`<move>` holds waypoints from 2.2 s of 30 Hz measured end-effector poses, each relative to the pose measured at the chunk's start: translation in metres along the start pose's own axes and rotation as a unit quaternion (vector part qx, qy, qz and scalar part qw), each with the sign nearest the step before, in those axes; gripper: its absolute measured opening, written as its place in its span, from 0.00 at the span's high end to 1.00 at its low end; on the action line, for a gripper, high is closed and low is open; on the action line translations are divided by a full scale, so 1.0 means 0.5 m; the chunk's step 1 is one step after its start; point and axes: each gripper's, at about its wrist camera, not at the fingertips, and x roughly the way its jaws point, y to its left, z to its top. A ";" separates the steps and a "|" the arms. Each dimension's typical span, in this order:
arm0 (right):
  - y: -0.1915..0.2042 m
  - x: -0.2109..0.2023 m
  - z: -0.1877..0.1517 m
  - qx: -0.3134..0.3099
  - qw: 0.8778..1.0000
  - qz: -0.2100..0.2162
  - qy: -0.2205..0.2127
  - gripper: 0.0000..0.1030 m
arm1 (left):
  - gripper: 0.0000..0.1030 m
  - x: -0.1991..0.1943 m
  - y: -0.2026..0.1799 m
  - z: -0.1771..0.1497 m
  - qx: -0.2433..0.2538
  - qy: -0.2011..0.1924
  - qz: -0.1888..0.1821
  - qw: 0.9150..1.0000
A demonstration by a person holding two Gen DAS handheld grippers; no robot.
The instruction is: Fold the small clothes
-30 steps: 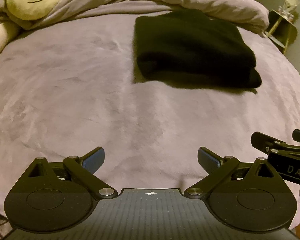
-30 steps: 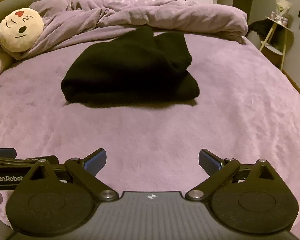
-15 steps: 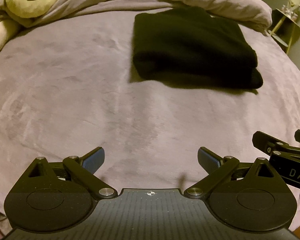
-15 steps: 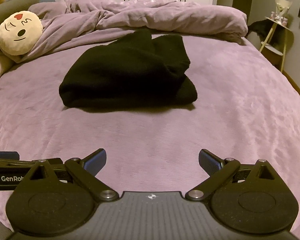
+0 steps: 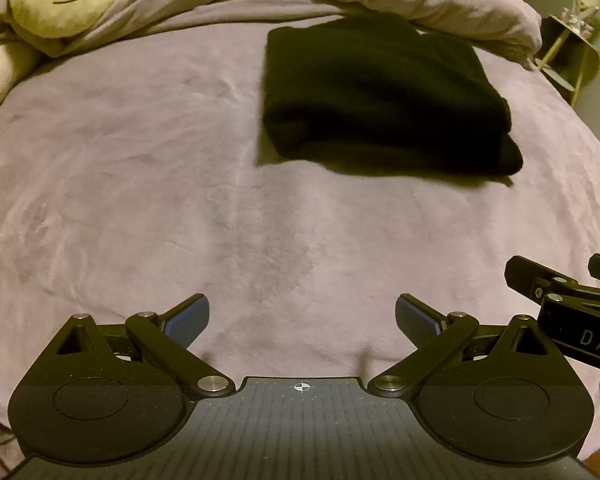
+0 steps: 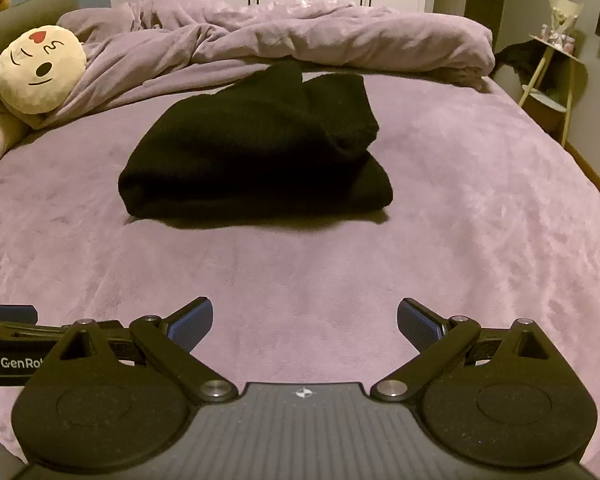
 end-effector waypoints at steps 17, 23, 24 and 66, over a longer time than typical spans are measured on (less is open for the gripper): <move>-0.006 -0.008 -0.005 0.001 1.000 0.006 -0.006 0.04 | 0.01 -0.006 0.002 -0.008 -0.009 0.004 -0.004 1.000; -0.014 -0.008 -0.007 0.004 1.000 0.009 -0.009 0.04 | 0.01 -0.007 -0.001 -0.008 -0.010 0.005 -0.004 1.000; -0.013 -0.008 -0.008 0.005 1.000 0.010 -0.008 0.04 | 0.01 -0.007 -0.001 -0.008 -0.010 0.005 -0.004 1.000; -0.009 -0.025 -0.016 0.004 1.000 0.009 -0.018 0.04 | 0.01 -0.022 -0.004 -0.018 -0.011 0.004 -0.006 1.000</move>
